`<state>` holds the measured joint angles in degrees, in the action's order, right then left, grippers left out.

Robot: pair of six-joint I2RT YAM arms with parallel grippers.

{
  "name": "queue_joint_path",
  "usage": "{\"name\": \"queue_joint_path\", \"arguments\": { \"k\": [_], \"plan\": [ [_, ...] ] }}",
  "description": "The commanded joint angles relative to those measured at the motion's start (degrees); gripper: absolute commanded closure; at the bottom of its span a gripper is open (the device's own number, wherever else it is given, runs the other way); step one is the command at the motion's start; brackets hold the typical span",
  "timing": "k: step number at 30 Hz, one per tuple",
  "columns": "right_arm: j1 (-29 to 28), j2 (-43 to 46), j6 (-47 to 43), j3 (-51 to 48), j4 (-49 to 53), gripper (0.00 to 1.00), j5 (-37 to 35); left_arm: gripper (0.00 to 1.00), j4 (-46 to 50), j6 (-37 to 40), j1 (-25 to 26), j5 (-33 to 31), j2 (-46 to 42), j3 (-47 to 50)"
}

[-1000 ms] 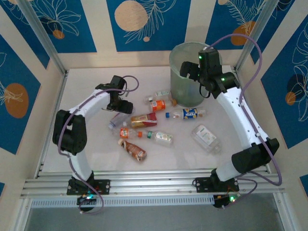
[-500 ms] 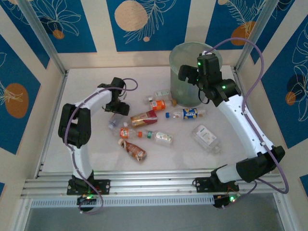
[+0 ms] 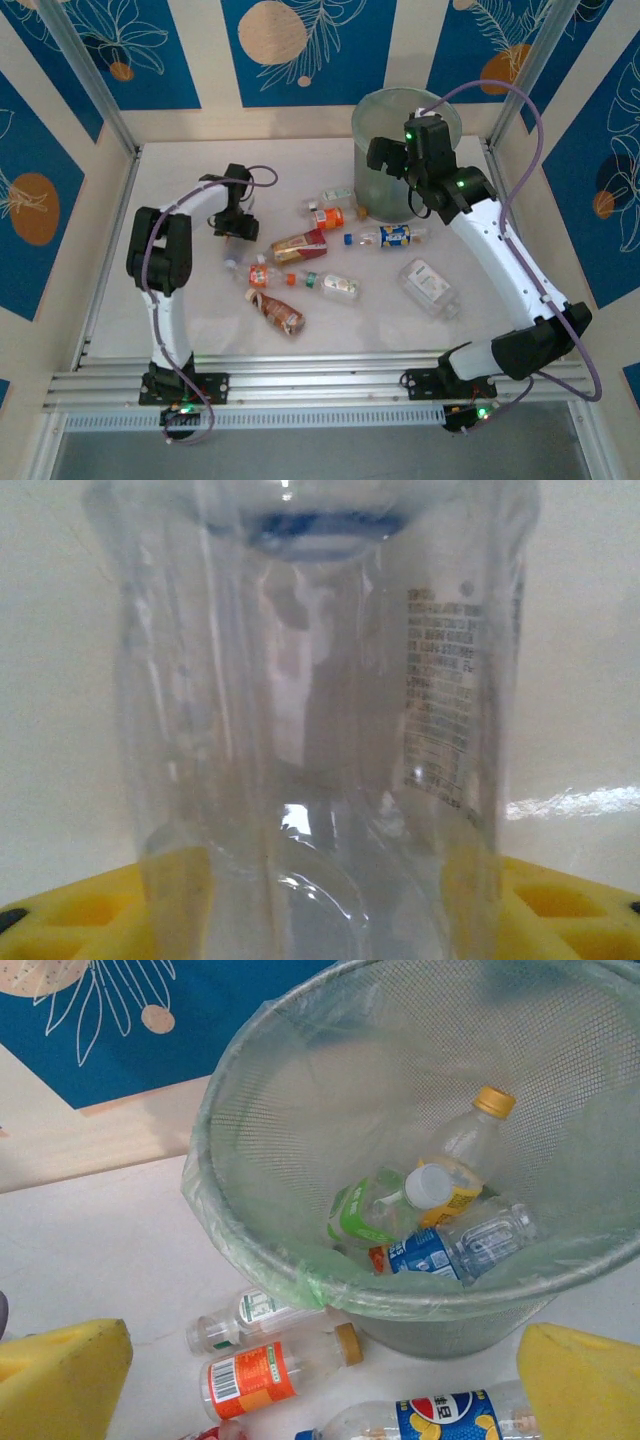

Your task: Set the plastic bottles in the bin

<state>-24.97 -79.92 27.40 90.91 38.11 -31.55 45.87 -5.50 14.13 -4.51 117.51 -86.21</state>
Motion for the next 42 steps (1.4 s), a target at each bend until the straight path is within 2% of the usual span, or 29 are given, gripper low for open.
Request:
{"name": "queue_joint_path", "arguments": {
  "k": [1,7,12,19,26,34,42],
  "plan": [
    [-0.4,1.8,1.2,-1.1,-1.1,0.01,-0.5,0.43,0.0,0.3,-0.6,0.7,-1.3,-1.9],
    [-0.5,2.0,2.5,-2.1,-2.0,0.01,4.7,0.44,-1.2,0.3,-0.5,1.5,-9.1,-0.9],
    [-0.8,3.4,2.6,-5.0,-6.7,0.01,14.7,0.44,-4.5,0.2,-0.1,5.5,-18.8,1.6],
    [-1.4,4.0,4.9,-9.0,-13.3,0.01,29.8,0.46,-17.9,-0.5,2.9,21.9,-30.7,9.7],
    [-3.2,0.5,5.2,-8.1,-17.8,0.0,41.9,0.46,-29.0,2.9,7.1,34.7,-35.6,15.1],
    [-7.0,-6.0,4.3,-3.9,-16.2,0.04,43.6,0.46,-36.9,4.1,10.1,43.8,-38.6,17.9],
    [-8.8,-9.1,3.9,-2.2,-18.3,0.1,46.9,0.46,-36.5,6.8,11.8,48.0,-39.7,17.6]
  ]
}}
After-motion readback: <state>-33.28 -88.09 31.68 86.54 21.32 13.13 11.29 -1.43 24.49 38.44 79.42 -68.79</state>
